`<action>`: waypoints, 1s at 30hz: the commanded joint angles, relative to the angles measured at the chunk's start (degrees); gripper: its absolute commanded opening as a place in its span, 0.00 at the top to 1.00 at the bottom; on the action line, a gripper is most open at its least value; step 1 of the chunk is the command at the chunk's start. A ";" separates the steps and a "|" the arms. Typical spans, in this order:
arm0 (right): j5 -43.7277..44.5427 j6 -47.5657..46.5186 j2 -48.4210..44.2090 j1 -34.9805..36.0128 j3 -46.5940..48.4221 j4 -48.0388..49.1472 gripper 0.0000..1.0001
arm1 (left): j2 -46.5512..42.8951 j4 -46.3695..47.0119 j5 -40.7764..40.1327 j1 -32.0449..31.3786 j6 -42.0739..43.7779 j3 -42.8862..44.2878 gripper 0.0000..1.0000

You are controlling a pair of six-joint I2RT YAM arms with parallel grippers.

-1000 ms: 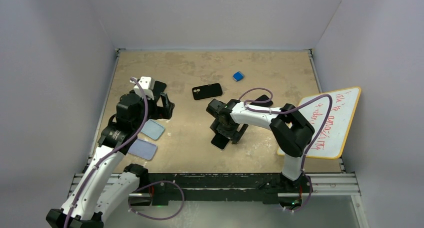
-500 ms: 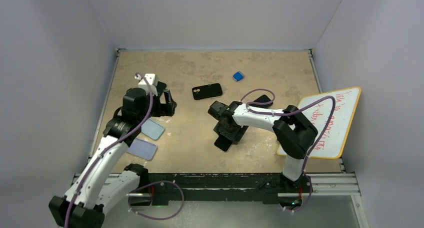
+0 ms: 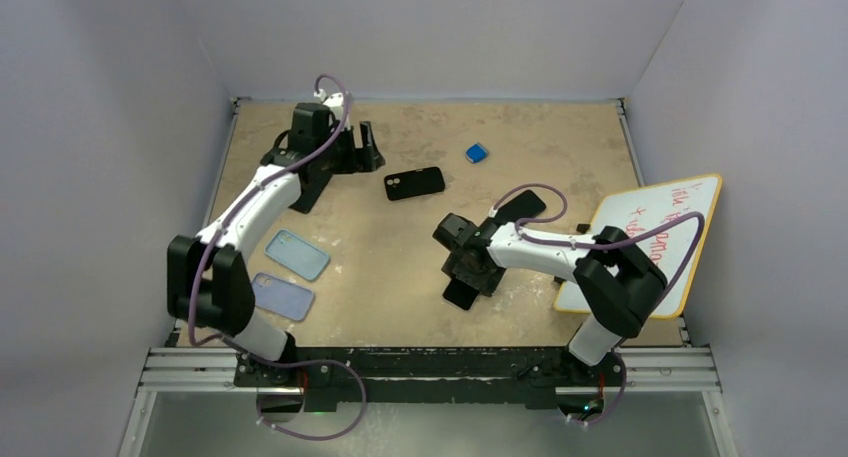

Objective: Put the phone into the phone case

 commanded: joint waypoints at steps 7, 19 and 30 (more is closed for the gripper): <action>1.77 -3.67 -1.66 -0.12 -5.85 3.00 0.26 | 27.97 10.85 11.22 -0.02 5.11 18.41 0.34; 1.51 -3.98 -2.91 -0.11 -5.44 2.97 0.27 | 44.63 6.57 15.94 -0.02 15.36 28.02 0.38; 1.20 -3.43 -3.51 -0.10 -5.82 3.45 0.27 | 38.23 4.92 15.92 -0.24 12.80 20.40 0.45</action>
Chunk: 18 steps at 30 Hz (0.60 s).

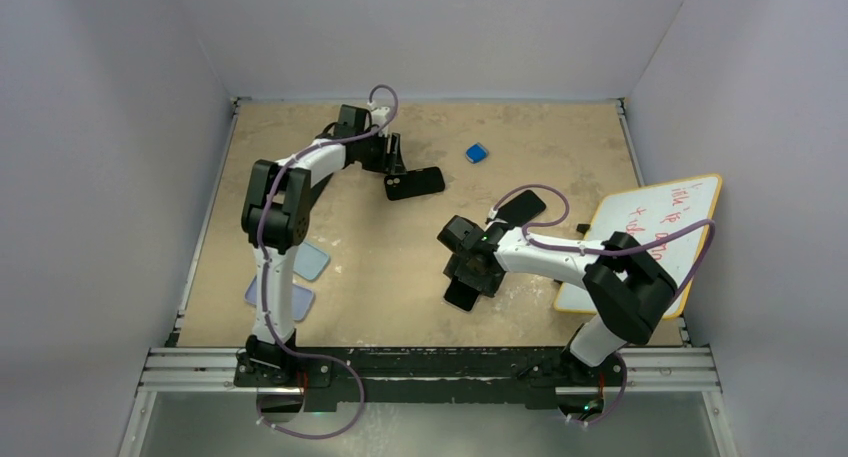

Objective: Put the phone into the phone case

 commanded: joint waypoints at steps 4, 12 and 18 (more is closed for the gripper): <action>1.37 0.23 -0.50 -0.19 -3.27 0.62 0.27 | -9.16 -1.36 -2.29 -1.67 -1.83 -11.11 0.50; 0.48 -2.85 -0.71 -0.08 -4.62 2.88 0.27 | -15.34 1.20 -14.00 -5.36 -8.05 -20.03 0.78; -0.91 -6.25 -0.45 -0.03 -4.54 4.19 0.27 | -25.74 -0.49 -19.50 -7.70 -16.32 -31.36 1.00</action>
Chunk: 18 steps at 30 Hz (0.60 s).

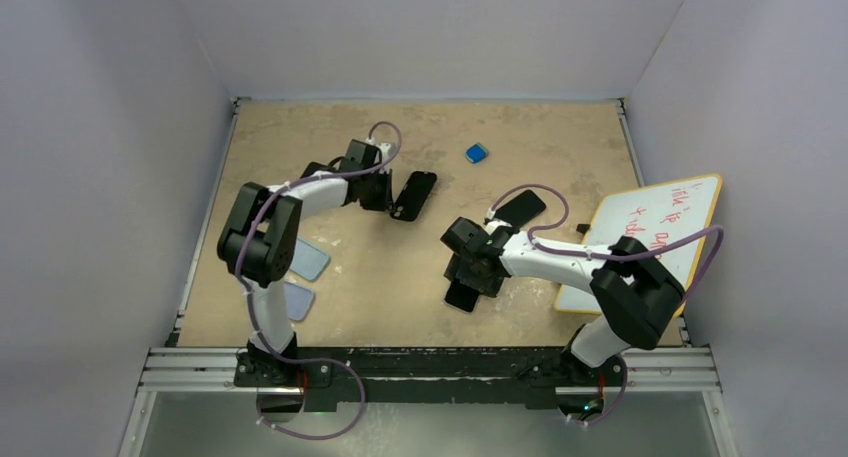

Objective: Put the phone into the phone case

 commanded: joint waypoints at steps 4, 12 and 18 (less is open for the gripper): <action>1.18 -3.24 0.87 -0.03 -2.97 1.37 0.26 | -16.39 -3.25 -11.02 -4.87 -11.22 -13.69 1.00; 1.44 -4.23 -1.13 -0.08 -6.31 4.90 0.26 | -25.87 0.94 -11.30 -10.67 -18.26 -25.31 1.00; 2.25 -5.71 -4.76 -0.03 -8.04 5.42 0.26 | -30.48 1.64 -14.17 -10.63 -16.92 -24.24 1.00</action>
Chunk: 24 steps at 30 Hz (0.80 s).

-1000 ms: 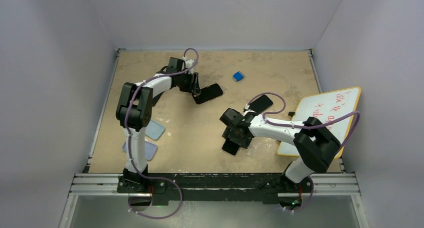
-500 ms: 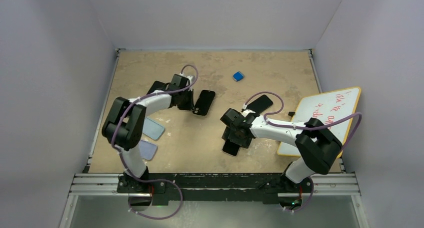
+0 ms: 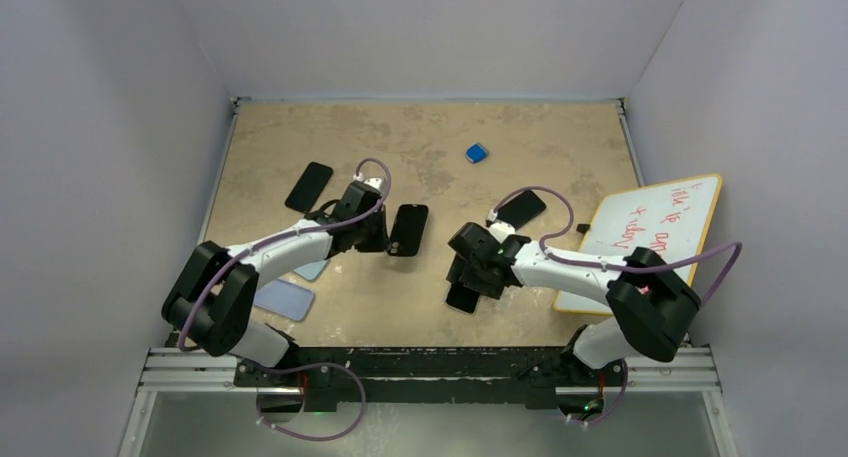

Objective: Put the phone into the phone case

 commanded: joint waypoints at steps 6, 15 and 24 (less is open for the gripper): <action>2.24 -6.81 -3.66 -0.25 -4.72 3.29 0.27 | -2.61 3.41 2.63 0.41 8.95 4.94 1.00; -0.43 -15.14 -6.04 -0.25 -8.31 8.44 0.29 | -4.24 -0.56 6.07 0.46 24.78 7.37 1.00; -0.83 -22.52 -12.58 -0.25 -10.07 9.73 0.31 | 1.32 -8.96 9.01 0.40 41.46 12.29 1.00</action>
